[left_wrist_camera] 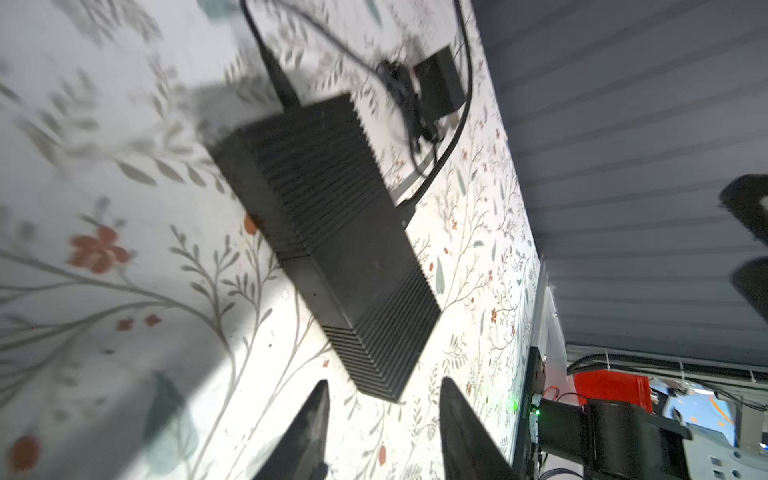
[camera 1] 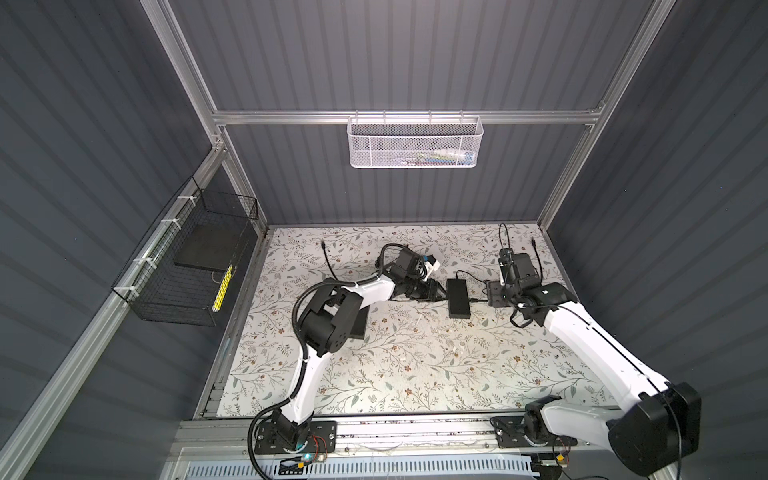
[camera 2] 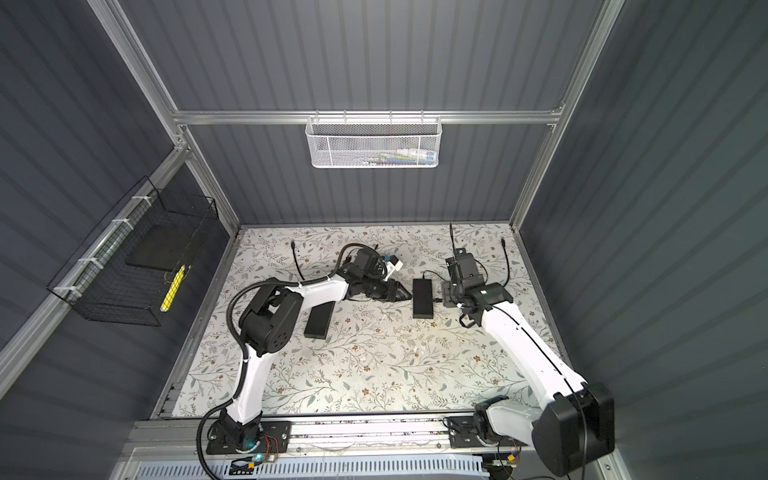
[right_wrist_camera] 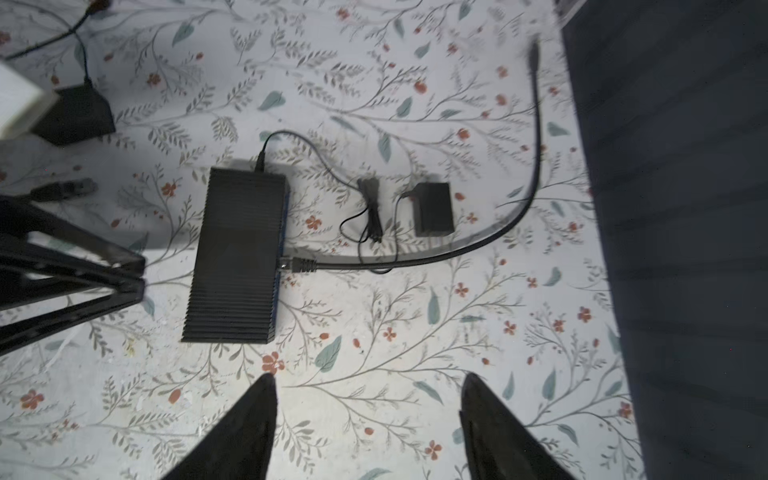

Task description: Insert the plug into the switch port

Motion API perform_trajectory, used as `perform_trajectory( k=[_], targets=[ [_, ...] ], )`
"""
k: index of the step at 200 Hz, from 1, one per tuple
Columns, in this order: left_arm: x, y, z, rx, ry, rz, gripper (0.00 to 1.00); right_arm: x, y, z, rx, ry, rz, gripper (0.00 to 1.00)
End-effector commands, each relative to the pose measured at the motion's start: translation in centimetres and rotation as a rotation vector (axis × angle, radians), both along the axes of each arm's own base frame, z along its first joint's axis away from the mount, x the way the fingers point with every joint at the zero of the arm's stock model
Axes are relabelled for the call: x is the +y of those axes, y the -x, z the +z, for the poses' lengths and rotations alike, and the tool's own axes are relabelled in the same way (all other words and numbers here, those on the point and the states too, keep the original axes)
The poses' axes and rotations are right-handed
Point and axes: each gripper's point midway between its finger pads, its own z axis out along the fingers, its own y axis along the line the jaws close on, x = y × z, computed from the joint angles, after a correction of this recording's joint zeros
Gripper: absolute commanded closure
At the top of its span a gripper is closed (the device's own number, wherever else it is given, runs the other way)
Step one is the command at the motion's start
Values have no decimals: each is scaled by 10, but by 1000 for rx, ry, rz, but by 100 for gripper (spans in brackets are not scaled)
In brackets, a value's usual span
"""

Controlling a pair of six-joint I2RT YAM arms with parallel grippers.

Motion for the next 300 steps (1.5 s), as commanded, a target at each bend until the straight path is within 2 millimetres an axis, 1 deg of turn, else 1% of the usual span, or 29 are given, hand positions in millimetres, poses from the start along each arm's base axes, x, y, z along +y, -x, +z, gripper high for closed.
perform_trajectory(
  k=[1, 12, 17, 24, 32, 36, 39, 47, 55, 57, 62, 73, 81, 94, 104, 121, 123, 126, 128, 139, 152, 163, 180, 203, 229, 236, 250, 274, 300],
  targets=[
    [30, -19, 63, -172, 4, 72, 52, -14, -12, 52, -245, 25, -45, 13],
    [46, -25, 80, -224, -11, 118, 47, -13, -16, 63, -362, -40, -74, 7],
    [53, -27, 87, -252, -19, 138, 46, -6, -19, 64, -387, -70, -26, 4],
    [65, -31, 98, -292, -30, 179, 43, 11, -22, 63, -397, -127, 78, 1],
    [80, -35, 108, -334, -49, 232, 41, 27, -24, 62, -390, -192, 172, 1],
    [87, -37, 117, -362, -55, 259, 39, 35, -25, 61, -378, -218, 211, 1],
    [95, -36, 108, -357, -83, 278, 39, 41, -26, 59, -367, -232, 238, 1],
    [114, -39, 114, -402, -122, 347, 37, 53, -29, 57, -335, -257, 293, 1],
    [134, -40, 120, -444, -164, 419, 34, 62, -32, 57, -305, -272, 334, 4],
    [137, -40, 122, -454, -171, 433, 33, 65, -36, 51, -281, -273, 340, 5],
    [147, -39, 126, -475, -185, 458, 31, 69, -39, 45, -248, -274, 353, 6],
    [167, -35, 131, -503, -215, 505, 28, 75, -48, 38, -198, -260, 359, 11],
    [181, -32, 132, -503, -242, 542, 24, 79, -54, 33, -166, -234, 355, 13],
    [206, -28, 129, -478, -288, 598, 22, 94, -63, 25, -119, -189, 377, 16],
    [226, -25, 119, -434, -320, 634, 21, 106, -70, 18, -88, -147, 394, 16],
    [257, -16, 100, -352, -341, 694, 20, 133, -82, 6, -41, -76, 439, 17],
    [260, -15, 98, -344, -340, 700, 20, 137, -81, 1, -24, -67, 451, 17],
    [264, -13, 95, -329, -341, 709, 20, 144, -83, 2, -27, -62, 468, 17],
    [267, -11, 92, -320, -341, 716, 20, 149, -85, -1, -20, -56, 480, 18],
    [281, -3, 80, -274, -347, 739, 20, 171, -83, -14, 34, -19, 548, 18],
    [292, 8, 64, -230, -381, 744, 20, 199, -81, -29, 74, -8, 639, 21],
    [296, 17, 52, -197, -406, 734, 19, 221, -78, -41, 112, -34, 709, 24],
    [299, 29, 37, -154, -439, 714, 19, 241, -78, -60, 161, -59, 769, 31],
    [304, 40, 23, -120, -470, 716, 18, 245, -94, -83, 206, -36, 742, 35],
    [307, 42, 21, -111, -470, 729, 15, 256, -117, -94, 210, -53, 691, 34],
    [308, 42, 20, -108, -470, 735, 12, 258, -127, -96, 192, -49, 663, 33],
    [309, 42, 20, -108, -467, 740, 11, 256, -146, -105, 187, -47, 597, 34],
    [312, 44, 22, -108, -466, 746, 11, 247, -178, -117, 225, -88, 472, 36],
    [312, 47, 18, -96, -464, 741, 11, 249, -199, -127, 219, -104, 441, 39]
  ],
)
